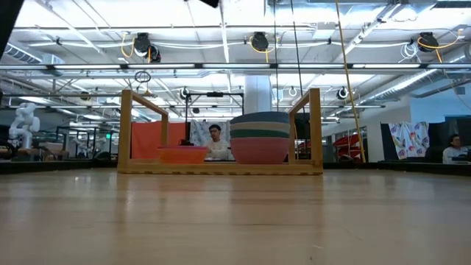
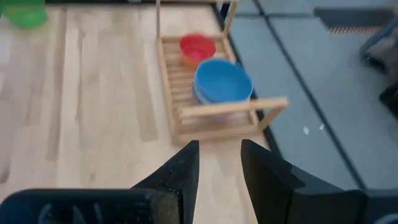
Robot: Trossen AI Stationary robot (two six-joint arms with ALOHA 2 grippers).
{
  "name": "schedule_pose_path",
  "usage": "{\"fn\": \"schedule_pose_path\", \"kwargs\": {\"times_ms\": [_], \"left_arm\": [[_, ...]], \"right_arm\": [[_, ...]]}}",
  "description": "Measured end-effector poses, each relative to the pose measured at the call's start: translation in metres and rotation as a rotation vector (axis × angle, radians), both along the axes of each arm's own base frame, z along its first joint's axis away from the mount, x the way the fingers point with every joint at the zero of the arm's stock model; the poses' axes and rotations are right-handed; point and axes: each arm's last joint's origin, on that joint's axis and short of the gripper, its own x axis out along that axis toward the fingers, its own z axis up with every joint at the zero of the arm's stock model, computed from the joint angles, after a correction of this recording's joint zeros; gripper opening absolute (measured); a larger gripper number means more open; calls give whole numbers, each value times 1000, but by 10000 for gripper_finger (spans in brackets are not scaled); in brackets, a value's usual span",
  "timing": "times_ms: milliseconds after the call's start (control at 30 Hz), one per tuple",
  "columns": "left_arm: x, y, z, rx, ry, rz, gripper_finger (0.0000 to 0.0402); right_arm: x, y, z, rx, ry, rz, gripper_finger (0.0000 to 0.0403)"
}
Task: Place and stack bowls onto a shelf
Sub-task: Stack the violet bowl onto the red bowl
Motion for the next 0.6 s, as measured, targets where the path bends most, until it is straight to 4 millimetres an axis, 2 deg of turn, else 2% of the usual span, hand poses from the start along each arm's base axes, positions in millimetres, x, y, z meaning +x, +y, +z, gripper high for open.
{"fn": "schedule_pose_path", "kwargs": {"times_ms": [200, 433, 600], "left_arm": [[-37, -13, 16, -60, 19, 51, 81], [-73, -29, 24, -135, 62, 109, 81], [-97, -45, 39, -122, 4, 52, 81]], "right_arm": [[5, 3, -3, 148, -23, 84, 112], [14, 4, -4, 369, -47, 87, 112], [27, 2, -23, 515, 21, 37, 112]]}}
